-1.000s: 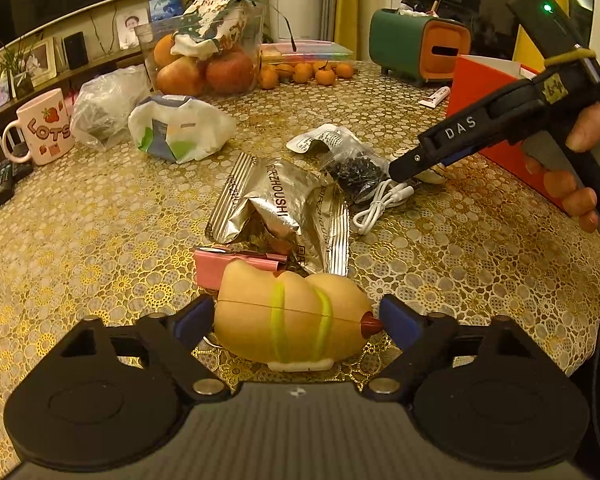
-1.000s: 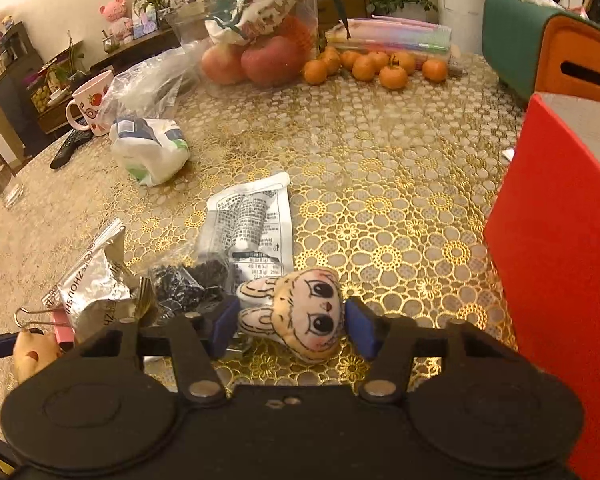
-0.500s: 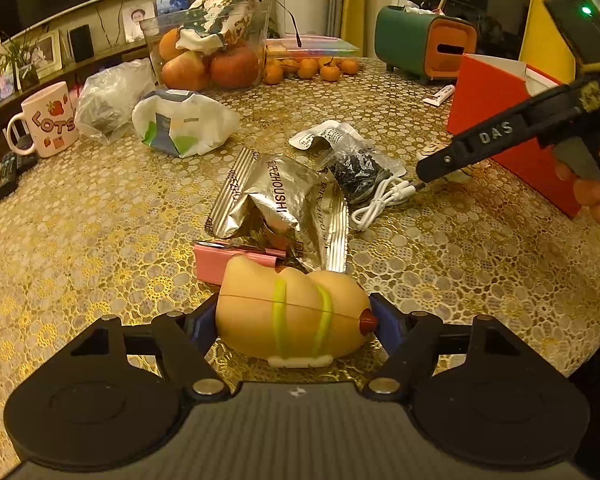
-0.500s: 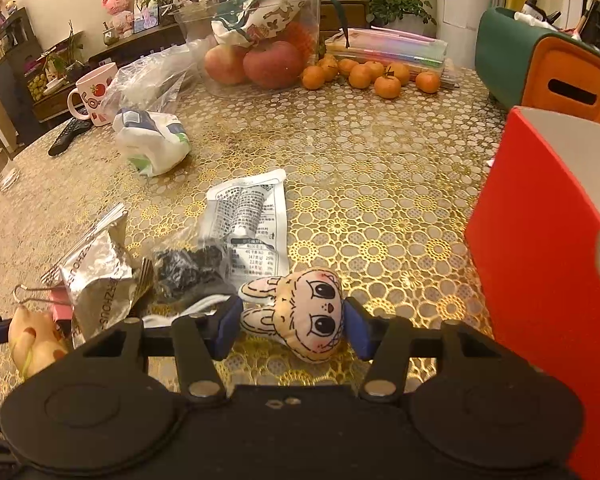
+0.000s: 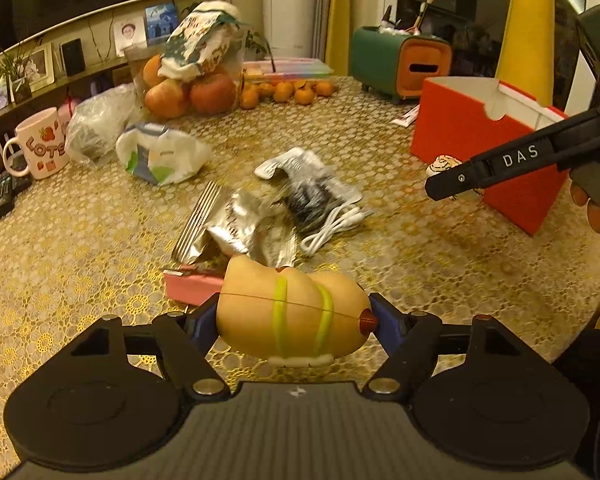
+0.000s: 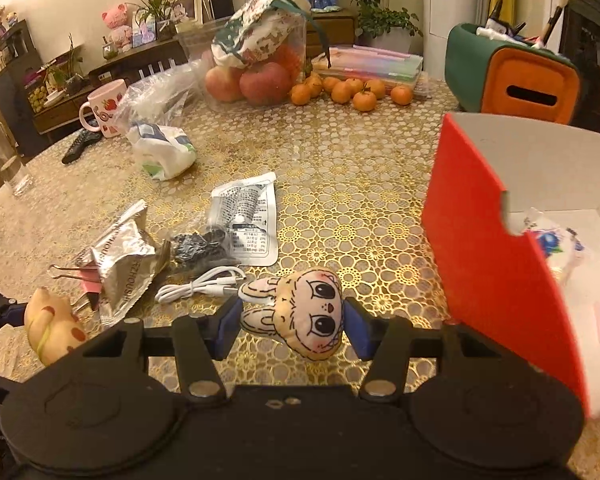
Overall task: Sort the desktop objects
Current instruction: 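Carry the squishy and the bunny keychain in both grippers over the red box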
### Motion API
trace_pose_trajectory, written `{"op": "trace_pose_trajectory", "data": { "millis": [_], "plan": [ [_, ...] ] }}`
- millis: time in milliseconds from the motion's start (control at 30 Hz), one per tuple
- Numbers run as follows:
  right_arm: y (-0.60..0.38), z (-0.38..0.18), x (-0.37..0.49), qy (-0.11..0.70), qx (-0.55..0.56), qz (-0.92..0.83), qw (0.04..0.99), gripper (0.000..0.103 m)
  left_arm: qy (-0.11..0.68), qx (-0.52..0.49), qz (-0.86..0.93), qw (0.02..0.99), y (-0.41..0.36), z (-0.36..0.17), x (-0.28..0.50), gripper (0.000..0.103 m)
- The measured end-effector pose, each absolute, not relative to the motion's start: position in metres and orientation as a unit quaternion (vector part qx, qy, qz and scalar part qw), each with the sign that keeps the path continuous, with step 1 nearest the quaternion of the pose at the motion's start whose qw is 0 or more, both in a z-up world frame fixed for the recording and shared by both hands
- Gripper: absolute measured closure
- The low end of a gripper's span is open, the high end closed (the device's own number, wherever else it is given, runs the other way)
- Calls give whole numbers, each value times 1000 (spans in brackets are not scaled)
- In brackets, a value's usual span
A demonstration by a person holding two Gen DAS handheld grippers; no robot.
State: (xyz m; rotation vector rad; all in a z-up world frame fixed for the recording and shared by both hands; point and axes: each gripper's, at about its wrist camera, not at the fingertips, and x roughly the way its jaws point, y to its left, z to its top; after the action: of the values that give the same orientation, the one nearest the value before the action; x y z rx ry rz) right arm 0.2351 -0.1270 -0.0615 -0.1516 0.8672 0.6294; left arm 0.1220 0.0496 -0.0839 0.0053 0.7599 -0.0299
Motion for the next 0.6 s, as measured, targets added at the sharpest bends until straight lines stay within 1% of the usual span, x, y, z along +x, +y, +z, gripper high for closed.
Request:
{"op": "trace_pose_trajectory", "data": {
  "millis": [600],
  "plan": [
    [-183,-1,189,371,-50,308,875,50,335,6,-60,940,-2,-17,117,27]
  ]
}}
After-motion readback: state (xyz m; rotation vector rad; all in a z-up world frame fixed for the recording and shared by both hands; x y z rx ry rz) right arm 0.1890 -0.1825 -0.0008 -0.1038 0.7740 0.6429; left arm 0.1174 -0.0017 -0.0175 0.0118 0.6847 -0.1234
